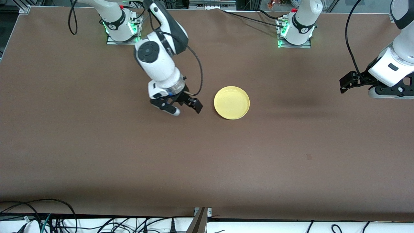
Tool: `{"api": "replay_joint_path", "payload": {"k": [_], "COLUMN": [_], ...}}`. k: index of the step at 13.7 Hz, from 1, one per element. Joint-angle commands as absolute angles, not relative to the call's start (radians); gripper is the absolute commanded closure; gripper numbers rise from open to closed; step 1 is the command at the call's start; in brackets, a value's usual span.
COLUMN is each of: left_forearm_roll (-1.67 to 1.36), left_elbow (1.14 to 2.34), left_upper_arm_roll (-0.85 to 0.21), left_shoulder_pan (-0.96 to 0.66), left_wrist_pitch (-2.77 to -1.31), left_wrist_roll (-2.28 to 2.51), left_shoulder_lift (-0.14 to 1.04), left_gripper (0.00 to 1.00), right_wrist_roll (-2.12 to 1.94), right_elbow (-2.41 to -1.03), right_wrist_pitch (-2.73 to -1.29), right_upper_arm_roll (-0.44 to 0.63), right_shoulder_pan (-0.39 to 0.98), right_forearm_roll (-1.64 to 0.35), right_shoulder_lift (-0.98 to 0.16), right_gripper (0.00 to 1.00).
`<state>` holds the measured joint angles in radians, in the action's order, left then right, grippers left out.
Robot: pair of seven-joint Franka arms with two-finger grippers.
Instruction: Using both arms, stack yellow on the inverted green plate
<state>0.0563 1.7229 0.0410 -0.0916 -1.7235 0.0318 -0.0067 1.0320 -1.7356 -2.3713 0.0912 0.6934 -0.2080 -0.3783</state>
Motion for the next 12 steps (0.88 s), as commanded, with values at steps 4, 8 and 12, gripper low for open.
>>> {"api": "replay_joint_path", "payload": {"k": [4, 8, 12], "left_forearm_roll": [0.048, 0.048, 0.048], "left_elbow": [1.695, 1.697, 1.697], "left_upper_arm_roll": [0.045, 0.046, 0.045], "left_shoulder_pan": [-0.100, -0.098, -0.098], "left_wrist_pitch": [-1.706, -1.704, -1.704], "left_wrist_roll": [0.015, 0.014, 0.015], "left_shoulder_lift": [0.003, 0.003, 0.003], "left_gripper": [0.00, 0.00, 0.00], "right_wrist_roll": [0.895, 0.781, 0.671], "right_elbow": [-1.605, -1.531, -1.514], "right_wrist_pitch": [-1.990, -1.870, -1.822], "right_upper_arm_roll": [0.294, 0.435, 0.554], "right_shoulder_pan": [0.701, 0.701, 0.701], "right_forearm_roll": [-0.210, -0.210, -0.212], "right_shoulder_lift": [-0.252, -0.247, -0.230], "right_gripper": [0.00, 0.00, 0.00]}}
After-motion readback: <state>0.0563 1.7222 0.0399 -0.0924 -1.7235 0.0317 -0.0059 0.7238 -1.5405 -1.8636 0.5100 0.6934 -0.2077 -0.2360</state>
